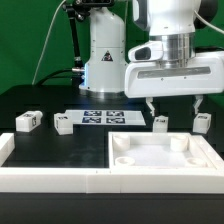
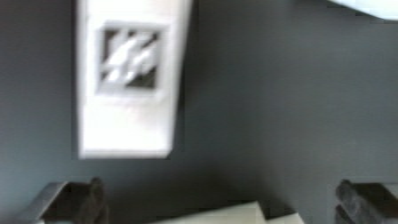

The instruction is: Assemble one leg

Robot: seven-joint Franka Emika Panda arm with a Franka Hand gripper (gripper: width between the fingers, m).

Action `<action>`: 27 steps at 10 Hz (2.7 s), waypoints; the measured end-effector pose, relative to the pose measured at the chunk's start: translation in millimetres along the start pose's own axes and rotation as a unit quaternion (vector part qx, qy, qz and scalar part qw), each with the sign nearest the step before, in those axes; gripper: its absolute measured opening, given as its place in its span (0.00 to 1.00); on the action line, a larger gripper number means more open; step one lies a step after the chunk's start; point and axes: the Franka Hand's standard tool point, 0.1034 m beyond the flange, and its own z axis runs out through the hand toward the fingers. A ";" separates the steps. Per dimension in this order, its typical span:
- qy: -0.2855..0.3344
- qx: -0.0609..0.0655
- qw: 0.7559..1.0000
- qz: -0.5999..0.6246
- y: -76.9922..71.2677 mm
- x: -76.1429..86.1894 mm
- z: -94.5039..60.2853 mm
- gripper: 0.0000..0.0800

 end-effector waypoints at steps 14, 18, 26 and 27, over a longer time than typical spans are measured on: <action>-0.276 -0.023 0.960 0.043 -25.2 -46.9 2.2 0.81; -0.413 -0.030 0.909 0.050 -30.5 -58.2 12.7 0.81; -0.406 -0.037 0.912 0.043 -43.9 -74.8 43.9 0.81; -0.406 -0.038 0.912 0.043 -43.9 -74.8 43.8 0.81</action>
Offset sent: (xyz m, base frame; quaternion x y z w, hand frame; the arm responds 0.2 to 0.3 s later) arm -0.0058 0.0288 0.0232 0.0120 -0.0025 0.0371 0.9992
